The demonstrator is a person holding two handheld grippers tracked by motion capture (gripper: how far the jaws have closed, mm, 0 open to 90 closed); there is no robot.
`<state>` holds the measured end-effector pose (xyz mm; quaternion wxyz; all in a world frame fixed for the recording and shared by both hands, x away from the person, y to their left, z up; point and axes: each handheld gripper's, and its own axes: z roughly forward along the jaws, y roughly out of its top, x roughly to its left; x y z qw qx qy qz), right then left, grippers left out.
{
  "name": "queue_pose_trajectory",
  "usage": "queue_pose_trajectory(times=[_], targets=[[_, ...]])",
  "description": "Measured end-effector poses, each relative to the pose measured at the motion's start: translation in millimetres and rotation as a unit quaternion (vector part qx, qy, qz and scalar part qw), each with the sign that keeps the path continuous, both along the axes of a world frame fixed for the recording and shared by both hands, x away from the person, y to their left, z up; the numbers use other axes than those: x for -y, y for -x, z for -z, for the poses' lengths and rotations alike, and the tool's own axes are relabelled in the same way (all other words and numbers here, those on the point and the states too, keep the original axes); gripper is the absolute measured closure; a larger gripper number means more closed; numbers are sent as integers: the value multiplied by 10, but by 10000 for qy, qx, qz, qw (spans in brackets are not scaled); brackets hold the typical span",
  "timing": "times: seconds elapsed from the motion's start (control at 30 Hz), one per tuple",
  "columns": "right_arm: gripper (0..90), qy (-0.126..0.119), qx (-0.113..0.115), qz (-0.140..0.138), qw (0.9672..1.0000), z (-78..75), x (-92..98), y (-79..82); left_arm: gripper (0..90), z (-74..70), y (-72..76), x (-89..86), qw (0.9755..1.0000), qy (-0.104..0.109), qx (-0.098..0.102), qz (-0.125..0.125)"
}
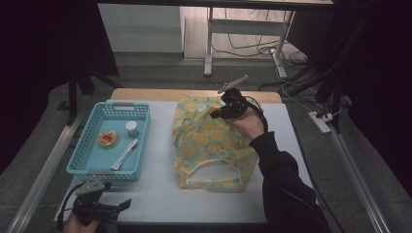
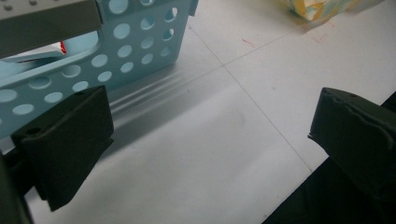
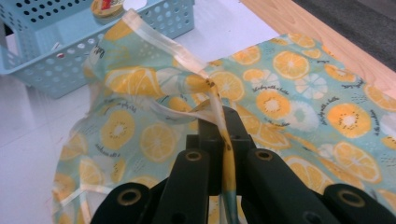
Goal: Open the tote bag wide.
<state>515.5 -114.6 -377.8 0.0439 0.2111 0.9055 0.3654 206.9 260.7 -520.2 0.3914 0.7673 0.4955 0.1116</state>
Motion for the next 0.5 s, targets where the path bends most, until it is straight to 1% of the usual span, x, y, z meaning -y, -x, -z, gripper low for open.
queue_pose_trajectory(times=[0.3, 0.5], targets=[[894, -42, 38, -6, 10000, 2, -65, -131, 0, 1, -1, -10, 10000, 45, -8, -2], [894, -110, 51, 51, 9999, 12, -80, -202, 0, 3, -1, -20, 10000, 98, -10, -10]])
